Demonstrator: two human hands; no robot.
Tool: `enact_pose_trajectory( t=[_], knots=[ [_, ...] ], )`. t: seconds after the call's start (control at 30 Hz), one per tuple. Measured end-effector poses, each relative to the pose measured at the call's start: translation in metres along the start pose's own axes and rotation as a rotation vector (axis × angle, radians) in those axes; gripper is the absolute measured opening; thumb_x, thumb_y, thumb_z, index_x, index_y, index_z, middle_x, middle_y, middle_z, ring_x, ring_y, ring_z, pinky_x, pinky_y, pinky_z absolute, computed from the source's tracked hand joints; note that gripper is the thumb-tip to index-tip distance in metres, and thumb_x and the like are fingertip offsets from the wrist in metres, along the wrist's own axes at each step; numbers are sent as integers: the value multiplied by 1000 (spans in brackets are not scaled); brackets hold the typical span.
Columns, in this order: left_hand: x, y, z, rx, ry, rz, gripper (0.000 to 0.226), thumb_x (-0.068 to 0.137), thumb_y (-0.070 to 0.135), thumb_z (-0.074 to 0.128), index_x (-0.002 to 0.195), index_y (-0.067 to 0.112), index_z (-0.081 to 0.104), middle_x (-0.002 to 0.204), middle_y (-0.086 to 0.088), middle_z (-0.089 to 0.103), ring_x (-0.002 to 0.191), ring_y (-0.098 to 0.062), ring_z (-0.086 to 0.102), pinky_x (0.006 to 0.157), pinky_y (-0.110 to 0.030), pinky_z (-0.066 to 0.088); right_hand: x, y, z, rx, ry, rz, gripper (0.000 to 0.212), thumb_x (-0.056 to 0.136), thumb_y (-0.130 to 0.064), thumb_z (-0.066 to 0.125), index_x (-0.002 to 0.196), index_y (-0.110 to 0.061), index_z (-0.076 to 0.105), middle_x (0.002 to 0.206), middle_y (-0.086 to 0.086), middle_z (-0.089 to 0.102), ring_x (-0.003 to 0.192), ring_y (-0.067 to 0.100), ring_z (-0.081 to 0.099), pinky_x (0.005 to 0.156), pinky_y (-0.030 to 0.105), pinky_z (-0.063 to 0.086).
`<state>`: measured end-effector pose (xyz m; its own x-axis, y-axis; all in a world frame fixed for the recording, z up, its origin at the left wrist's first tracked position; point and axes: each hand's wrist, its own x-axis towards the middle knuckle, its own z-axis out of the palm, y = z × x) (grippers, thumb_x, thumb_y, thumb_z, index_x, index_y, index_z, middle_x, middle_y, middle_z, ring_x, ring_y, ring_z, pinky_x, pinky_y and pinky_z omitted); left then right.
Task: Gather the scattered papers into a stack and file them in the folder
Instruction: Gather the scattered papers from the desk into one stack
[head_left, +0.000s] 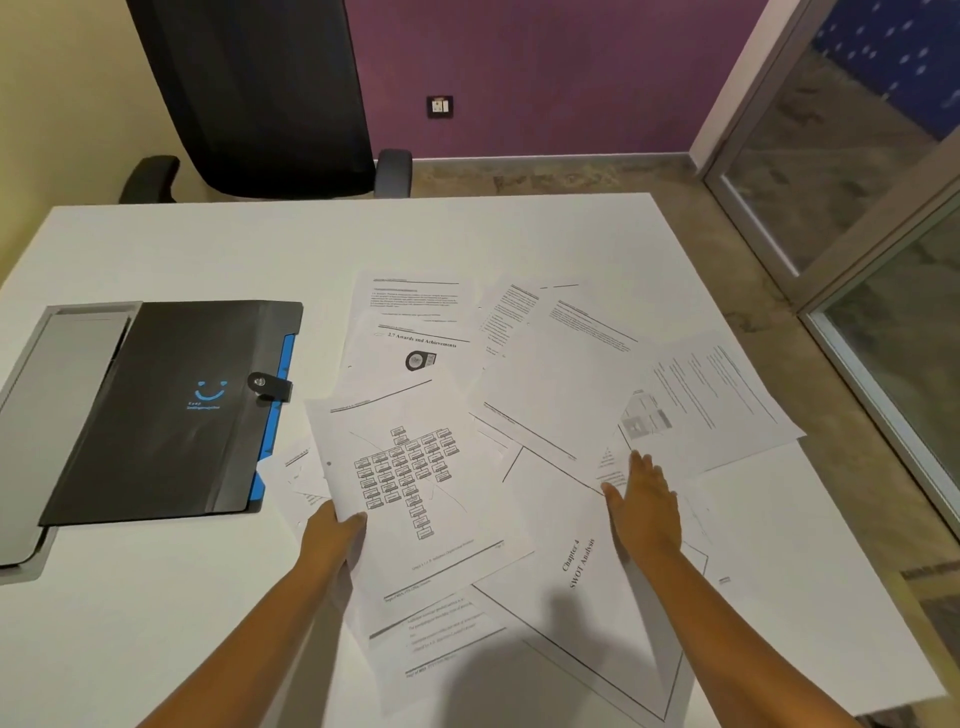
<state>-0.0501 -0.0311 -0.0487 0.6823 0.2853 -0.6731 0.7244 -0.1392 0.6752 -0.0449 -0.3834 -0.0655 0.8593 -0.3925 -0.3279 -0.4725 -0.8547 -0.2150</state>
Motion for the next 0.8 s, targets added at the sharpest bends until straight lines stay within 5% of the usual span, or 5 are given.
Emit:
enact_pose_trajectory(
  t=[0.27,0.43,0.57,0.8],
  knots=[
    [-1,0,2,-17,14,2,39,90,7,52,128,3,47,131,-19,54,117,-39,51,100,-49,42,0,-25,-3,127,151,1,58,92,-33,55,140,-8,36,139,14,47,128,31,41,104,40,38],
    [0,0,2,-14,8,-4,39,90,8,52,128,4,46,131,-19,54,117,-38,50,100,-49,41,18,-45,-5,546,25,339,61,85,-38,64,128,1,45,128,20,55,120,39,50,97,43,42],
    [1,0,3,-9,15,-6,38,90,10,53,127,5,47,130,-19,54,116,-38,51,98,-49,41,39,-50,-12,653,-122,440,47,81,-38,69,104,-1,51,100,19,57,95,32,57,81,36,44],
    [4,-2,5,9,55,-8,39,90,10,54,127,4,46,129,-20,54,115,-39,51,94,-47,43,45,-64,-14,307,-192,459,94,66,-57,75,128,3,36,129,18,51,121,35,50,101,45,44]
  ],
)
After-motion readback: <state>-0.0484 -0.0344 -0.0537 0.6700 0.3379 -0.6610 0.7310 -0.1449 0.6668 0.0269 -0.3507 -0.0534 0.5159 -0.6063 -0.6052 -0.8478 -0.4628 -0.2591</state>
